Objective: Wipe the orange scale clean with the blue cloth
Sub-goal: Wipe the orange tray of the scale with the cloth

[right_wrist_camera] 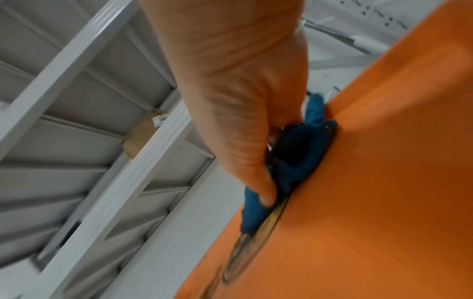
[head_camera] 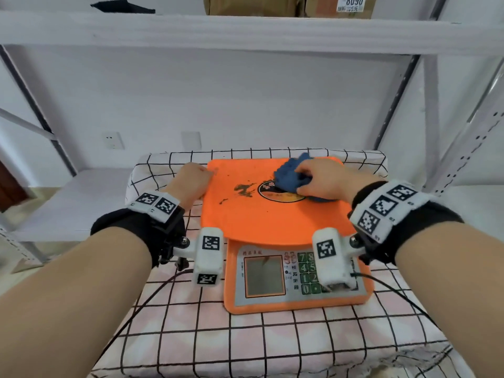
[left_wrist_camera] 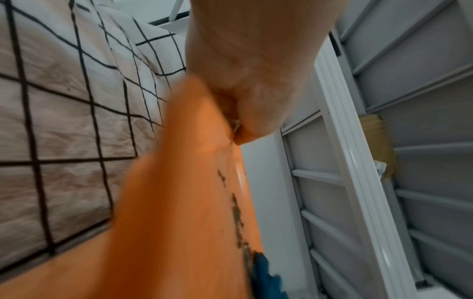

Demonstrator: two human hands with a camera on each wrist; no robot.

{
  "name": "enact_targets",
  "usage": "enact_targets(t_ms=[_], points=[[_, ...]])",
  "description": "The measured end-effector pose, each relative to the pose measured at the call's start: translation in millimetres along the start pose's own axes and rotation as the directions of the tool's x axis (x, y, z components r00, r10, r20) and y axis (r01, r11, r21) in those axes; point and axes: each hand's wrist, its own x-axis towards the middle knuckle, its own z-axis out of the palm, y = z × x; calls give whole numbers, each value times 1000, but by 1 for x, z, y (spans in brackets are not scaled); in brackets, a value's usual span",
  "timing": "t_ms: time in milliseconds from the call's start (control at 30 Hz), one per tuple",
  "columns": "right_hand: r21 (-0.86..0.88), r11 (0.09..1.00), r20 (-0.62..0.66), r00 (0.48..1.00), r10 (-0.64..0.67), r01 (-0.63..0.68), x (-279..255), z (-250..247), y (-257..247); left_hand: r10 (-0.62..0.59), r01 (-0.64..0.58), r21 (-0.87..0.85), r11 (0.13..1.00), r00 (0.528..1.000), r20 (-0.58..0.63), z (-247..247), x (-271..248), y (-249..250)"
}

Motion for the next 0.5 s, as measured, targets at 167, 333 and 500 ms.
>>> enact_targets(t_ms=[167, 333, 500], points=[[88, 995, -30, 998, -52, 54, -5, -8, -7, -60, 61, -30, 998, 998, 10, -2, 1, 7], [456, 869, 5, 977, 211, -190, 17, -16, -12, -33, 33, -2, 999, 999, 40, -5, 1, 4], [562, 824, 66, 997, 42, -72, 42, 0, -67, -18, 23, -60, 998, 996, 85, -8, 2, 0]])
